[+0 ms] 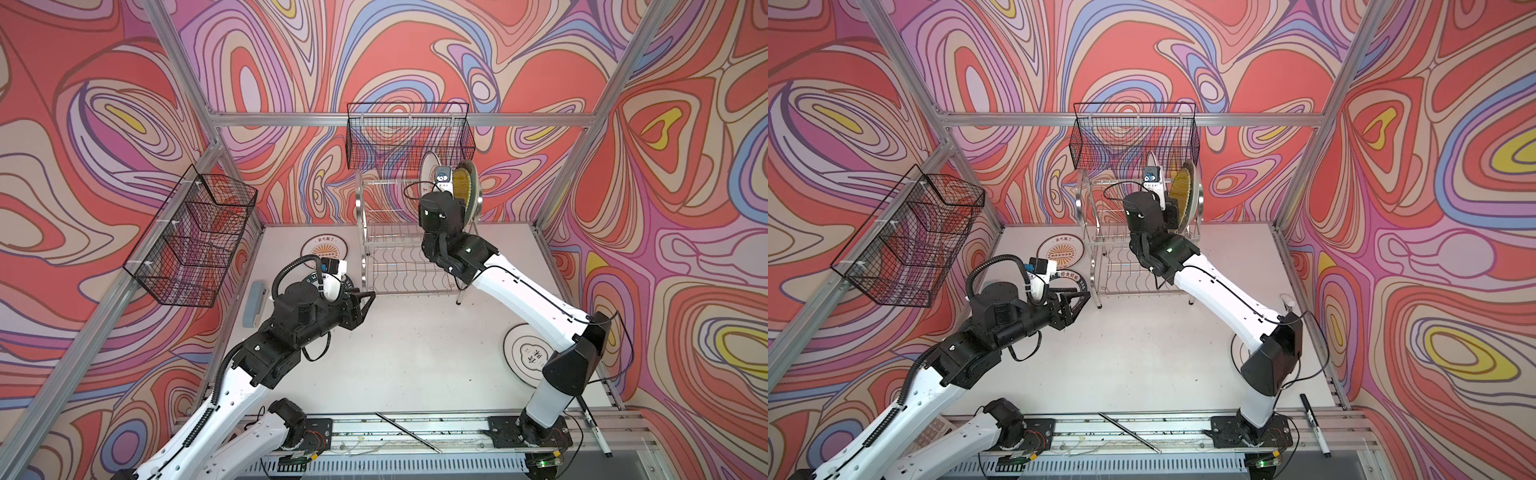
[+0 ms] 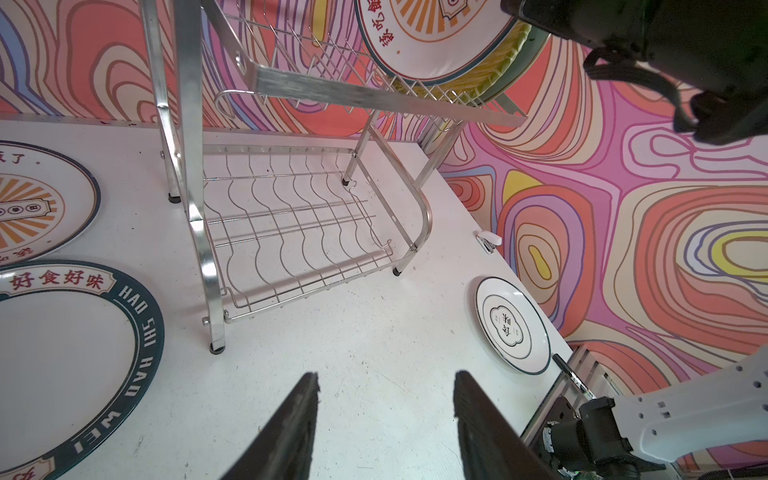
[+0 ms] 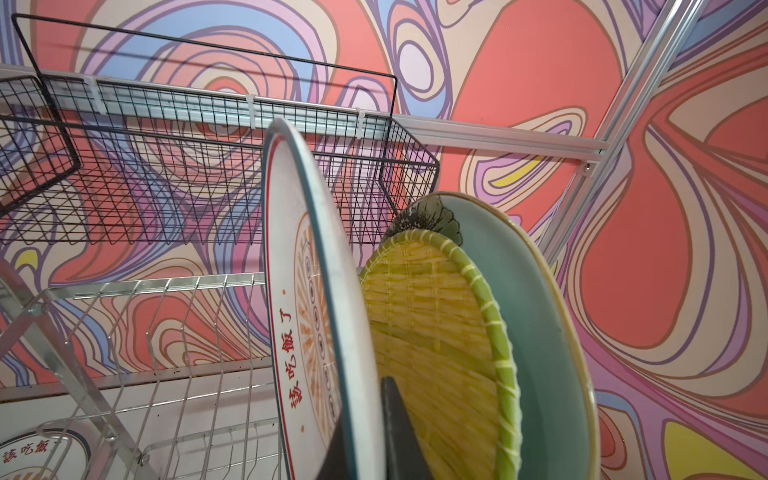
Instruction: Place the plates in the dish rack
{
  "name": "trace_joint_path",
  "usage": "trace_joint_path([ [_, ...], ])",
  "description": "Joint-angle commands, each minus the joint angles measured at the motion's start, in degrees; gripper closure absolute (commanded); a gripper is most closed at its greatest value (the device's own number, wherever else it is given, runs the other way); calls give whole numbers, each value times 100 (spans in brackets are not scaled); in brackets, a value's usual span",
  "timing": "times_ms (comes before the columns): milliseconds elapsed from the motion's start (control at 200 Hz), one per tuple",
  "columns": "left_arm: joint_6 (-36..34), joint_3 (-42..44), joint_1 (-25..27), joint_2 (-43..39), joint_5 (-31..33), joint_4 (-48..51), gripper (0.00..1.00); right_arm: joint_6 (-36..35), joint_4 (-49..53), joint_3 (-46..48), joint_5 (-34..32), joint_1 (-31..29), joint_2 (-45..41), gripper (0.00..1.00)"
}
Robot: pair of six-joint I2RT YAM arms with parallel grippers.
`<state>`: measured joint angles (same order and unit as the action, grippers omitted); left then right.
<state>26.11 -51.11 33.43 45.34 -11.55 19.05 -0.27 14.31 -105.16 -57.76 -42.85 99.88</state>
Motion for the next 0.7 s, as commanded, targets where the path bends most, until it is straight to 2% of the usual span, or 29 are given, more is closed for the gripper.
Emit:
trace_joint_path([
  [0, -77, -48, 6, -43, -55, -112, 45, 146, -138, -3, -173, -44, -206, 100],
  [696, -125, -48, 11, -3, -38, -103, 45, 177, 129, -204, -403, -84, 127, 100],
])
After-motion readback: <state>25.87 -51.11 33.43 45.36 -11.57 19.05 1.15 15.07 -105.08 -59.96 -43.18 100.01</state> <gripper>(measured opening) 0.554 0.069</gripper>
